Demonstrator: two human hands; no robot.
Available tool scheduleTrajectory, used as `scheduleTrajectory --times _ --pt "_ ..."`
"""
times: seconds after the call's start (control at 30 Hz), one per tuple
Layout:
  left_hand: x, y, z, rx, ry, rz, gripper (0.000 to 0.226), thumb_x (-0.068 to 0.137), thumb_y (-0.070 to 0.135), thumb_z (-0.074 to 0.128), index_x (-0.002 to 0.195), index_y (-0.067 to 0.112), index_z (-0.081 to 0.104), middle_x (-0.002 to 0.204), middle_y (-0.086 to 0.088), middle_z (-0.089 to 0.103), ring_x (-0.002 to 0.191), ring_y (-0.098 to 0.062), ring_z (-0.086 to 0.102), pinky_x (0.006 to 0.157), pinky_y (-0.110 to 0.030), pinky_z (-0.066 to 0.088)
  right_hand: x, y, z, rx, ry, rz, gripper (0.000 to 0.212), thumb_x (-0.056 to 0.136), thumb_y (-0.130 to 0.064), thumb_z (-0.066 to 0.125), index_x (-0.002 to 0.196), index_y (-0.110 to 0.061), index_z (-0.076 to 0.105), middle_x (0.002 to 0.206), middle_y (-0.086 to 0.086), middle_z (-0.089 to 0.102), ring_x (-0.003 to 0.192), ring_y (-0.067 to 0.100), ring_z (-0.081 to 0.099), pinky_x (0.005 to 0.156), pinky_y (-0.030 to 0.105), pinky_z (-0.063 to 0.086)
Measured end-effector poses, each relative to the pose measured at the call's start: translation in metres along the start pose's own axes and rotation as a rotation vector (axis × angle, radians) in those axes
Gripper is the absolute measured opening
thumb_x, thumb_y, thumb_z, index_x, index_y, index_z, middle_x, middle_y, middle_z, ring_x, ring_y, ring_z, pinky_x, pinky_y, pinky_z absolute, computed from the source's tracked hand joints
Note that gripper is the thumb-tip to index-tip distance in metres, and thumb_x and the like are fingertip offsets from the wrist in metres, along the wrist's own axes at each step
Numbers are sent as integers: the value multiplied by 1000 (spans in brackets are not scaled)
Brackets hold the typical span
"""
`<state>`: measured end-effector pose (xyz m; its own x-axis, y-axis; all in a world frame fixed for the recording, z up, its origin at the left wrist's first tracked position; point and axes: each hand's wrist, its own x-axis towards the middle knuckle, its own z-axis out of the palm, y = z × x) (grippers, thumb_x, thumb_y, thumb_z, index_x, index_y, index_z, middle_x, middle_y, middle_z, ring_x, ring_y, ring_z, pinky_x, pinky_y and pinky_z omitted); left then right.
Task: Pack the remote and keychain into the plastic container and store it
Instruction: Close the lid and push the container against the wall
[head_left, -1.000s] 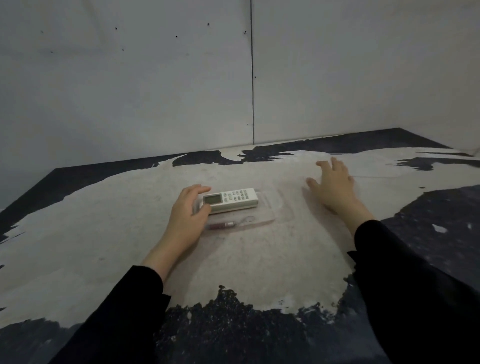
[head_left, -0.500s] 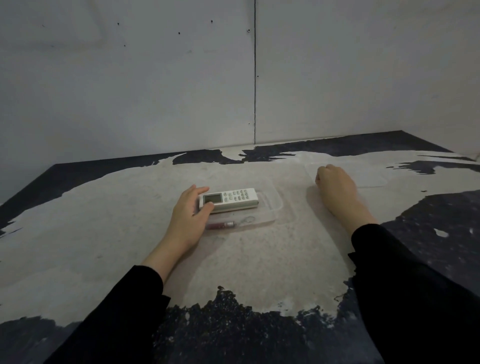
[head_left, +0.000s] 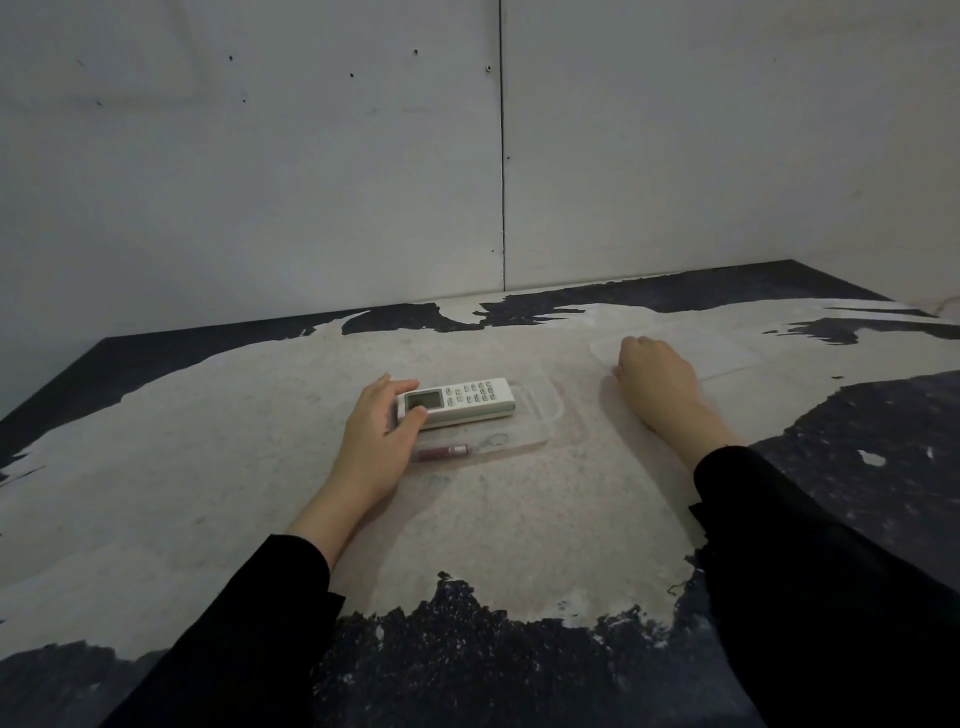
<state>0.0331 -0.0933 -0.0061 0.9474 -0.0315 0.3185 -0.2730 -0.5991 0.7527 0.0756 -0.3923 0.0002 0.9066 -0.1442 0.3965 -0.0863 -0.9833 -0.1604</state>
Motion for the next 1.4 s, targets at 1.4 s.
scheduleTrajectory --times 1.4 --pt "13 -21 6 -389 53 -134 38 94 28 42 132 25 46 142 3 45 122 -7 43 91 -14 31 -37 -83 -45 216 -447 -113 53 92 6 38 143 -7 32 147 14 39 120 35 53 93 37 49"
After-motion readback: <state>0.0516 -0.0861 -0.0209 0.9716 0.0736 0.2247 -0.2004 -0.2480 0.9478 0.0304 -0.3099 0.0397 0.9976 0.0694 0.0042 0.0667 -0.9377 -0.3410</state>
